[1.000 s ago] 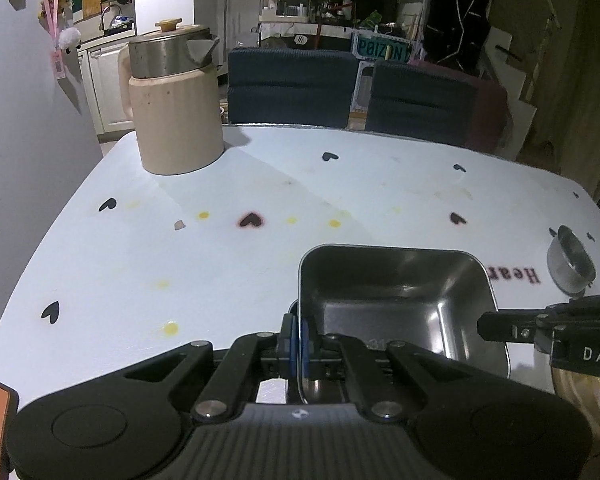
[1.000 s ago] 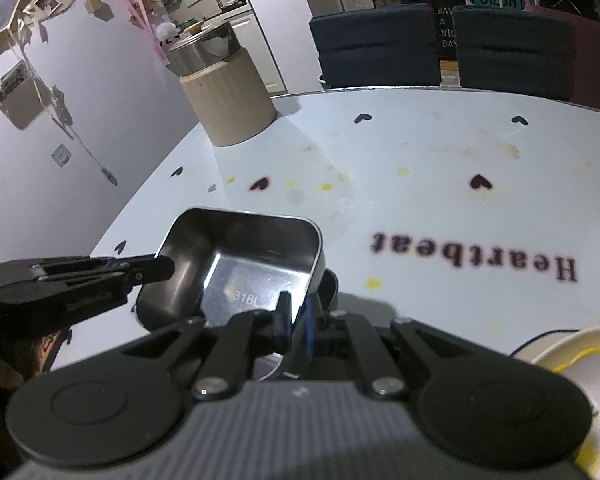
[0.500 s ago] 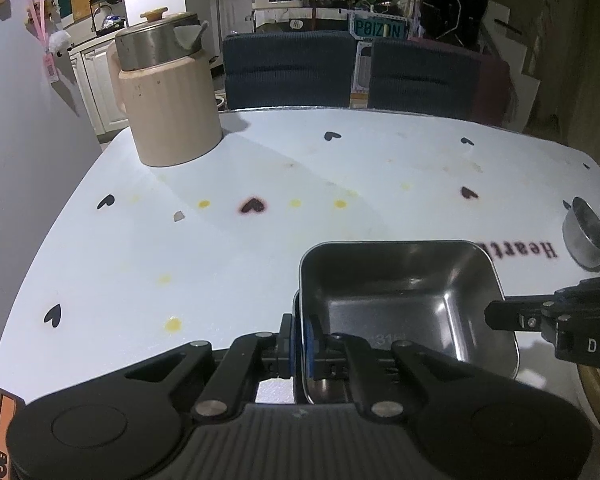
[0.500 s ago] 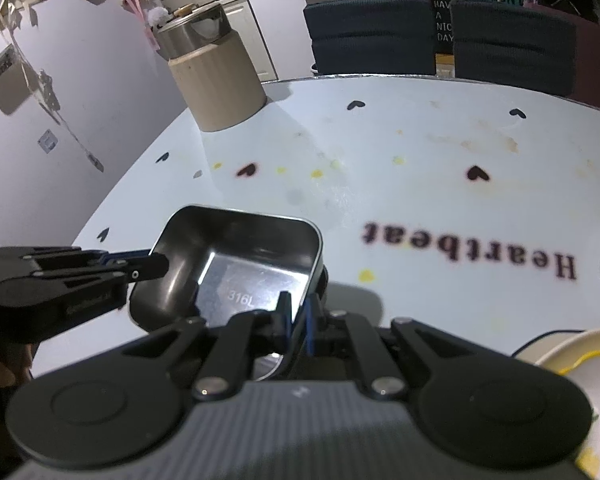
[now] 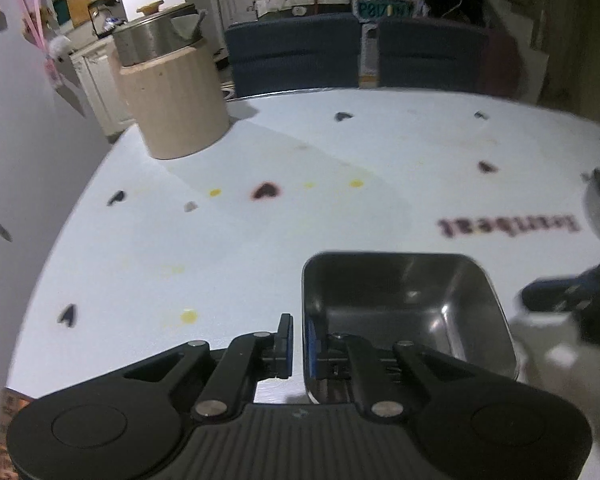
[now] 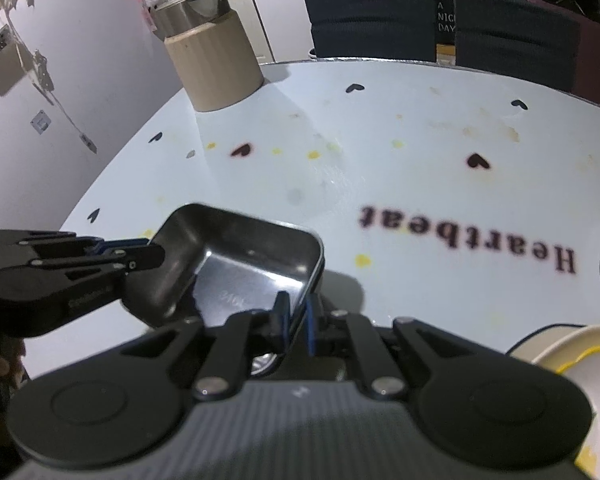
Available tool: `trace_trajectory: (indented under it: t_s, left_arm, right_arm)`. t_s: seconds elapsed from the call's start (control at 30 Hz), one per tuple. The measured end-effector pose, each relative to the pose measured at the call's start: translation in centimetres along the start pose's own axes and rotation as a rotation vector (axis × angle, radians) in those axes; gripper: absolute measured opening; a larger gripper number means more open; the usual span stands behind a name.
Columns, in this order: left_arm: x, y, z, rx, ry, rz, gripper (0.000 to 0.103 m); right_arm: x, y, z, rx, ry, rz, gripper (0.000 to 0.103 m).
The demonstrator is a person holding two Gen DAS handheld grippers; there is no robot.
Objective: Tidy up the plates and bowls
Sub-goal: 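Lower the steel tray with both grippers onto the table beside the nested bowls, then open both grippers to release the steel tray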
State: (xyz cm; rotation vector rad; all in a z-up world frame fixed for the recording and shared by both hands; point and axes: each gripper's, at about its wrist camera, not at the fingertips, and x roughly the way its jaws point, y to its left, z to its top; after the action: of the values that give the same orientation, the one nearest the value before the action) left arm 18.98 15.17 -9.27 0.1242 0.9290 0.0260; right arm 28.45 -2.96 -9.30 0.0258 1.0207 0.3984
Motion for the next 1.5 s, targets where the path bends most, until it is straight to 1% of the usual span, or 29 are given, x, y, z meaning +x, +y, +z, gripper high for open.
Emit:
trace_trajectory:
  t_s: [0.03,0.07,0.1,0.17,0.23,0.37,0.5,0.67,0.77,0.93,1.03,1.1,1.13,1.23,1.4,1.43,1.5]
  left_arm:
    - [0.1,0.3,-0.1,-0.007,0.005,0.008,0.008]
    - [0.2,0.6,-0.1,-0.022,0.01,0.002,0.008]
    - [0.2,0.9,-0.1,-0.037,0.011,-0.009,0.008]
    - [0.1,1.2,-0.1,-0.047,0.011,-0.016,0.009]
    - [0.1,1.1,-0.1,-0.042,0.012,-0.015,0.009]
    - [0.2,1.0,-0.1,-0.043,0.022,-0.035,0.01]
    - [0.4,1.1,-0.1,-0.045,0.031,-0.039,0.01]
    - [1.2,1.3,-0.2,-0.051,0.063,-0.047,0.01]
    - [1.8,1.3,-0.4,-0.04,0.089,-0.037,0.01]
    - [2.1,1.4,-0.5,-0.048,0.106,-0.046,0.01]
    - [2.1,1.3,-0.5,-0.048,0.112,-0.052,0.011]
    - [2.1,1.3,-0.5,-0.05,0.111,-0.057,0.011]
    - [2.1,1.3,-0.6,-0.054,0.11,-0.064,0.011]
    - [2.0,1.3,-0.7,-0.052,0.109,-0.07,0.014]
    - [1.9,1.5,-0.6,-0.066,0.105,-0.082,0.014]
    - [1.8,1.6,-0.6,-0.07,0.1,-0.084,0.015]
    - [1.6,1.8,-0.5,-0.077,0.091,-0.086,0.022]
  right_arm:
    - [0.2,0.0,0.0,-0.015,0.001,-0.046,0.01]
    - [0.3,-0.2,0.0,-0.02,-0.004,-0.065,0.009]
    - [0.4,-0.5,0.1,-0.005,-0.001,-0.065,0.009]
    - [0.7,-1.3,0.4,0.061,0.012,-0.044,0.009]
    - [0.7,-1.7,0.5,0.101,0.01,-0.016,0.009]
    - [0.6,-1.1,0.6,0.096,-0.009,0.033,0.009]
    - [0.7,-0.8,0.6,0.102,-0.011,0.082,0.011]
    - [0.8,-0.7,0.6,0.131,-0.014,0.126,0.012]
    - [0.8,-0.6,0.4,0.135,-0.01,0.129,0.012]
    - [0.8,-0.4,0.3,0.134,-0.008,0.137,0.014]
    - [1.1,-0.3,0.2,0.135,0.003,0.149,0.019]
    - [1.3,-0.1,0.1,0.133,0.006,0.147,0.03]
    - [1.3,0.0,0.1,0.13,0.008,0.142,0.032]
    - [1.7,0.3,0.0,0.117,0.015,0.13,0.033]
    - [2.2,0.4,-0.1,0.105,0.034,0.113,0.033]
    - [2.3,0.4,-0.2,0.104,0.037,0.109,0.033]
    - [2.4,0.4,-0.2,0.101,0.043,0.104,0.033]
